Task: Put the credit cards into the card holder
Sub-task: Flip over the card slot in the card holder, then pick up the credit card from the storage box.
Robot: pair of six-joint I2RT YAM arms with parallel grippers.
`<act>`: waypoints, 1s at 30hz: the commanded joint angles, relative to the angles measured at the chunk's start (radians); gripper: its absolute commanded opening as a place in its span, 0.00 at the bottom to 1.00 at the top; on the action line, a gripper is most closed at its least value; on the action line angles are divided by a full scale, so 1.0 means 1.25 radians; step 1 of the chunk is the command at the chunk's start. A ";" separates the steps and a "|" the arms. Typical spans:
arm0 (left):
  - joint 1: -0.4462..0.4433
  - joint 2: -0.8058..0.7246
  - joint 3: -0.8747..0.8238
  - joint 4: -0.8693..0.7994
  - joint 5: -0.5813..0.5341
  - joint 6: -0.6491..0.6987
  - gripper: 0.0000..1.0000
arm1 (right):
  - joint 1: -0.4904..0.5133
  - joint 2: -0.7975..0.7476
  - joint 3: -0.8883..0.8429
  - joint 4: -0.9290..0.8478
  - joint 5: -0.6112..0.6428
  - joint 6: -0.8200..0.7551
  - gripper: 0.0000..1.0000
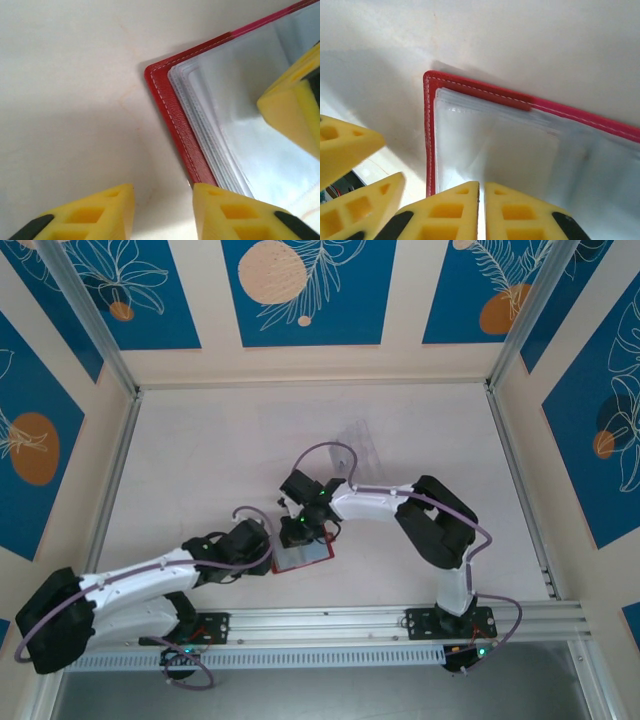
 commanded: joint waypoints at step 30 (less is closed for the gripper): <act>0.002 0.237 0.066 0.093 0.039 0.034 0.35 | -0.276 -0.015 0.318 -0.314 0.431 -0.196 0.34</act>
